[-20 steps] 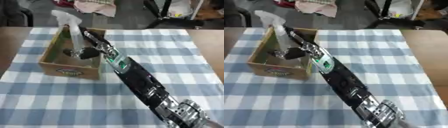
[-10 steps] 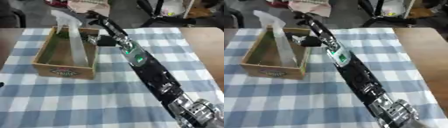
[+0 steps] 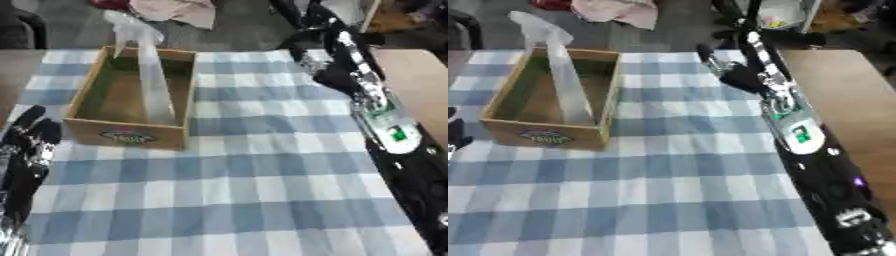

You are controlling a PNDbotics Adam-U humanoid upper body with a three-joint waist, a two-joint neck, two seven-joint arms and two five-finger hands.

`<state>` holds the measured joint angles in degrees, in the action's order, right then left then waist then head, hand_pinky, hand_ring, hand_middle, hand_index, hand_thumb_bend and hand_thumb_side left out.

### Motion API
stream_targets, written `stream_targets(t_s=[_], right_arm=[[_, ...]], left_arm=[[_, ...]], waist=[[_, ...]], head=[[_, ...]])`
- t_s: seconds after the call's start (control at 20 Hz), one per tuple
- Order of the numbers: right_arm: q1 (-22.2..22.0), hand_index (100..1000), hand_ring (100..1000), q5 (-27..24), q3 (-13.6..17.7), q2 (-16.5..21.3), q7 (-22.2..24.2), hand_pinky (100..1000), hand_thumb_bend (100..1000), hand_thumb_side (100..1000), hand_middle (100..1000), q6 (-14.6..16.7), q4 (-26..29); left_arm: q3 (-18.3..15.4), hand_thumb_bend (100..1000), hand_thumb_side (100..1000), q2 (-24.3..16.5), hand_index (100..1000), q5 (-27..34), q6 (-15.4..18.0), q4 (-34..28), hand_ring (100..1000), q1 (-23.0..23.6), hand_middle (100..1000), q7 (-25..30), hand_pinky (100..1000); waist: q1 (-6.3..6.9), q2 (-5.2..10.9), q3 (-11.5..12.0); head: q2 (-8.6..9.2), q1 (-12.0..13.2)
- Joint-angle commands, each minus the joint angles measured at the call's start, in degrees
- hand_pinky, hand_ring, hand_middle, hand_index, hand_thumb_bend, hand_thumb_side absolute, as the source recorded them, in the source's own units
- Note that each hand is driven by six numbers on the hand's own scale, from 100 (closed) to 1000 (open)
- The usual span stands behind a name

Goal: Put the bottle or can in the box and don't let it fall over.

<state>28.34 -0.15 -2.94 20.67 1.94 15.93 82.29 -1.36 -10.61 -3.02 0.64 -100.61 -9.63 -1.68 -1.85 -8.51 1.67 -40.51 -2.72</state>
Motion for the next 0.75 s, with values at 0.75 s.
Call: stream_targets(t_s=[0.75], right_arm=[[-20.6,1000,766,-1.0,6.6,-9.9,-2.7,910,349,415,815,-3.8,17.4]], left_arm=[[-0.1,412,638,-0.8,950,-0.9,0.2,0.1,955,1.2,941,0.2,849]], waist=[[0.07,1.77,-2.5]], head=[[-3.61,5.1]])
